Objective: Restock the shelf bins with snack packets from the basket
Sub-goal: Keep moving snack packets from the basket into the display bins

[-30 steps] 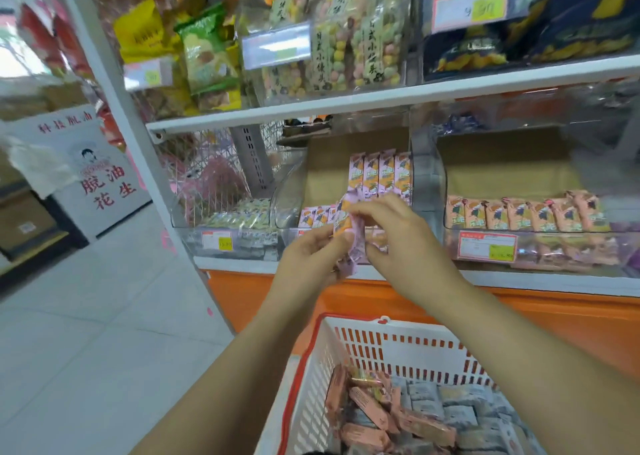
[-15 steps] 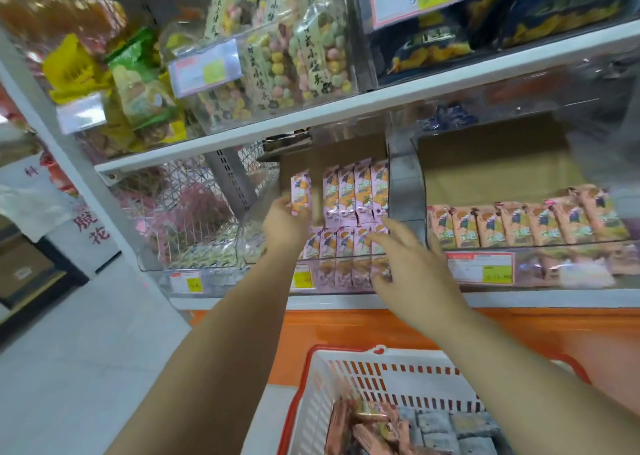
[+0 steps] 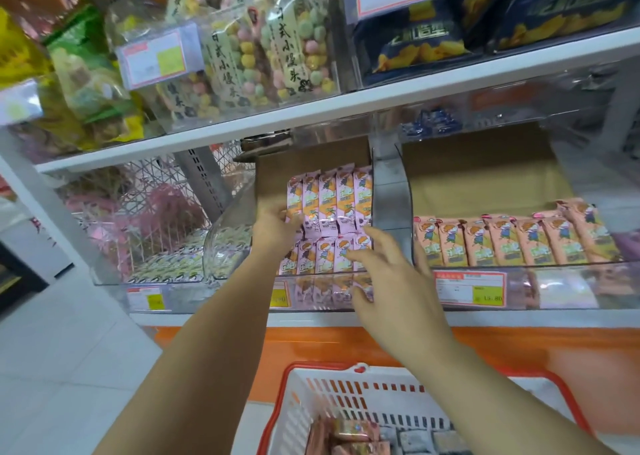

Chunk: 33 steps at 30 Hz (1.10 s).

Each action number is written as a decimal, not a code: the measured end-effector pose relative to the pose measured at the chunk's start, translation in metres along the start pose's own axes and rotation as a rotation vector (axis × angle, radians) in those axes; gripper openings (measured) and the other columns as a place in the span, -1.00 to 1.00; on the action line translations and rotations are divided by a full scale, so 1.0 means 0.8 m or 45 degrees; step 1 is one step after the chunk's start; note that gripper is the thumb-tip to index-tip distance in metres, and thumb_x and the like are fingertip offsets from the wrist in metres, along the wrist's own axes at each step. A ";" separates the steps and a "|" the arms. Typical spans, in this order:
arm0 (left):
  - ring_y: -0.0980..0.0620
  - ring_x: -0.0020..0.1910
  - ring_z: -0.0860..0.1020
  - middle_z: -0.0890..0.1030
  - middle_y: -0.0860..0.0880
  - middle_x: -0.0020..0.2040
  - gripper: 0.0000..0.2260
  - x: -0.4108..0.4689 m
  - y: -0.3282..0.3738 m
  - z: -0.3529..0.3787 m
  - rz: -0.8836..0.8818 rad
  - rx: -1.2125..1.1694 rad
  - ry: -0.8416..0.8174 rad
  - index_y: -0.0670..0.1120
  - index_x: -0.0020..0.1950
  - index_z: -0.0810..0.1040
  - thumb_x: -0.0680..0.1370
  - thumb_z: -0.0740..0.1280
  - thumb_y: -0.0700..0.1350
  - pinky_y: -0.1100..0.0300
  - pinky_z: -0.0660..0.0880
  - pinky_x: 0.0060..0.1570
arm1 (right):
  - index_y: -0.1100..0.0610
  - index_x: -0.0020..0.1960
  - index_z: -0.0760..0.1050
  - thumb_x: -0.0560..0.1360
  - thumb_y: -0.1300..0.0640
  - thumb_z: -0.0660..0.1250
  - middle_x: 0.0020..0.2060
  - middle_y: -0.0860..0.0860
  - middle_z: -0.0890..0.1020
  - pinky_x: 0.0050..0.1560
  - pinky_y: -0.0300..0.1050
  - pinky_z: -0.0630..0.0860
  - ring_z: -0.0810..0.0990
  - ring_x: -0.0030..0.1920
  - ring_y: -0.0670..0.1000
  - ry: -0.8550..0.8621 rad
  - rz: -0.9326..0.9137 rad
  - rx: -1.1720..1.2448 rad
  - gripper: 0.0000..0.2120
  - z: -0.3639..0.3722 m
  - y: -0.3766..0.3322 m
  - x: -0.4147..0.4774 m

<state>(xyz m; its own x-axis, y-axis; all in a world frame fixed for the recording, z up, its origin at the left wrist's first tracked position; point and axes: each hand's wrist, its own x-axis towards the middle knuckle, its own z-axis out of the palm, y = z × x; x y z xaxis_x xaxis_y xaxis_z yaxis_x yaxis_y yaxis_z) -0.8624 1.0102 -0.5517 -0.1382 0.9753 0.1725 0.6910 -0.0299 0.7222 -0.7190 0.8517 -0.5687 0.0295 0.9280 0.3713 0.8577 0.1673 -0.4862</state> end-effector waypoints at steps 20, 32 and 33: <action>-0.12 0.13 0.50 0.53 -0.04 0.20 -0.65 -0.246 -0.257 -0.009 0.327 0.282 0.031 -0.04 0.25 0.53 0.48 0.20 -0.13 0.02 0.43 0.11 | -0.02 0.16 0.51 0.58 0.10 0.16 0.14 -0.08 0.57 0.02 -0.10 0.50 0.55 0.06 0.00 -0.584 -0.025 -0.158 -0.78 0.103 0.018 -0.103; 0.13 0.43 0.27 0.28 0.09 0.47 -0.62 -0.287 -0.334 0.030 0.110 0.150 -0.325 0.00 0.45 0.34 0.63 0.15 -0.19 0.32 0.20 0.29 | 0.02 0.22 0.53 0.53 0.18 0.23 0.17 -0.05 0.57 0.10 -0.20 0.44 0.52 0.15 -0.06 -0.879 0.542 0.148 -0.71 0.280 0.062 -0.241; 0.13 0.42 0.28 0.28 0.09 0.47 -0.62 -0.286 -0.335 0.030 0.110 0.140 -0.321 0.00 0.44 0.35 0.63 0.15 -0.19 0.31 0.20 0.30 | 0.01 0.24 0.52 0.53 0.17 0.22 0.18 -0.06 0.55 0.07 -0.19 0.43 0.52 0.16 -0.06 -0.898 0.544 0.114 -0.69 0.285 0.064 -0.242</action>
<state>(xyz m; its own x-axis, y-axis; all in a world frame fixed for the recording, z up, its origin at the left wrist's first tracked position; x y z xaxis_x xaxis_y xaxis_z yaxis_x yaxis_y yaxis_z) -0.9989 0.8000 -0.8005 0.0960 0.9942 0.0486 0.7671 -0.1050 0.6329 -0.7980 0.7564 -0.8461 -0.0107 0.9035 -0.4285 0.8004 -0.2491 -0.5453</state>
